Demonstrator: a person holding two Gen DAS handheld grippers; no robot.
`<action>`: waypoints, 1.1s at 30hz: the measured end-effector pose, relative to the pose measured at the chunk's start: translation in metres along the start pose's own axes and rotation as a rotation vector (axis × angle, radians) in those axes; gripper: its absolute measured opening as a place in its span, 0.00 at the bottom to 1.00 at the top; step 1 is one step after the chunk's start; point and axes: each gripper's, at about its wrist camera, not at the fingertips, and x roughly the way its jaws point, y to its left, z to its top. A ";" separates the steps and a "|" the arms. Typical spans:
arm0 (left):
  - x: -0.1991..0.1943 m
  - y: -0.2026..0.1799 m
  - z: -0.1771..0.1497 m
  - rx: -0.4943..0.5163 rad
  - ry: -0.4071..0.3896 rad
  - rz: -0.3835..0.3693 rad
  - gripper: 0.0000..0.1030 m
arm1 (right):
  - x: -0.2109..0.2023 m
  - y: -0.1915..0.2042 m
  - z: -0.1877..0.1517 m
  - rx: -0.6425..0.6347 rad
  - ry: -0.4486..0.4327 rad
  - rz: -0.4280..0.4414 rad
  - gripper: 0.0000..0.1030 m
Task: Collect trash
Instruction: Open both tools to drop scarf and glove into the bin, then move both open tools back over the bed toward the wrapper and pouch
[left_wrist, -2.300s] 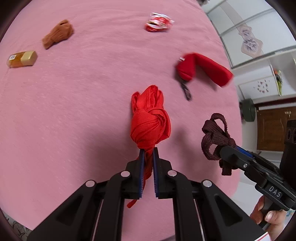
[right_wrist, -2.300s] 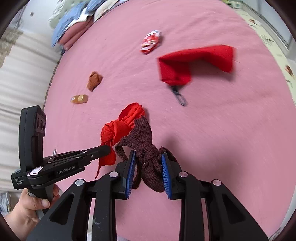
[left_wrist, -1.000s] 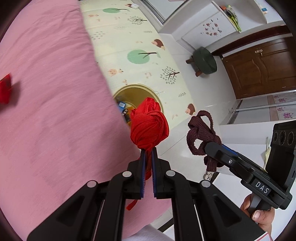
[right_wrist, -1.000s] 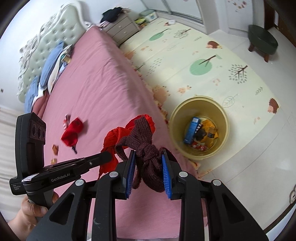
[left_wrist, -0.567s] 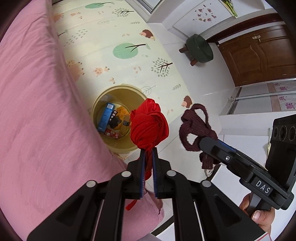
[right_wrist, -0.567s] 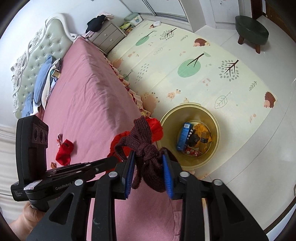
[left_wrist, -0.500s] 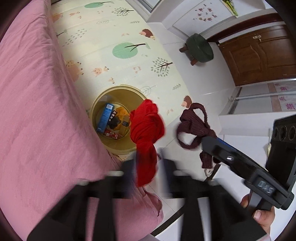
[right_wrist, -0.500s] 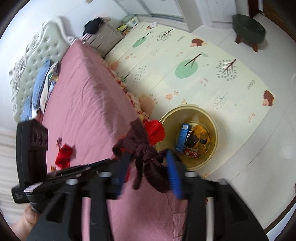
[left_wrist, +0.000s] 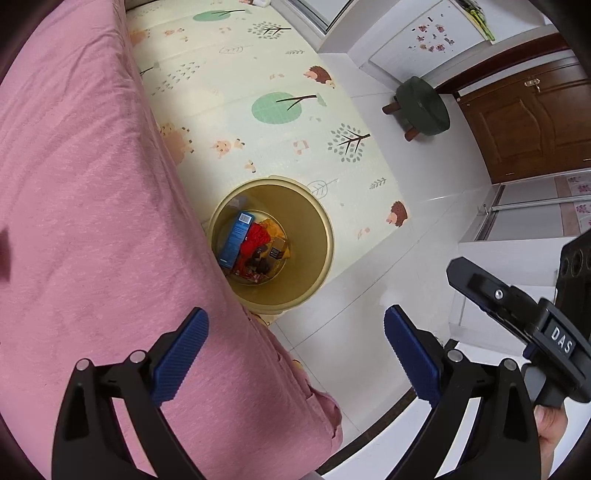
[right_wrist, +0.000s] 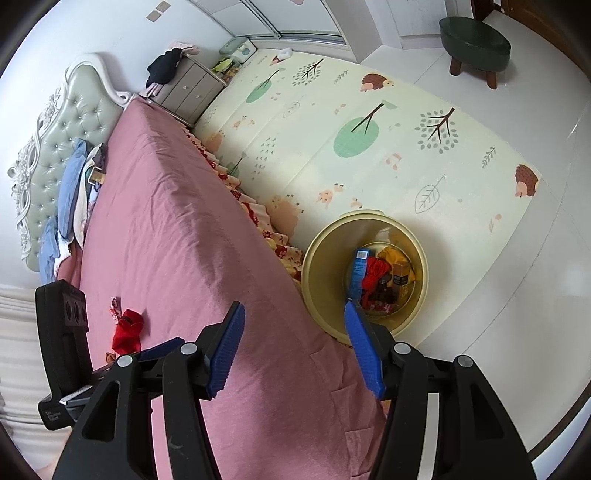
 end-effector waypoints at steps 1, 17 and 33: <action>-0.004 0.002 -0.003 0.002 -0.008 0.002 0.93 | -0.001 0.003 -0.001 -0.007 -0.002 -0.001 0.55; -0.089 0.113 -0.100 -0.120 -0.146 0.092 0.93 | 0.018 0.128 -0.078 -0.220 0.068 0.050 0.58; -0.166 0.247 -0.194 -0.216 -0.232 0.167 0.93 | 0.060 0.259 -0.206 -0.336 0.141 0.070 0.65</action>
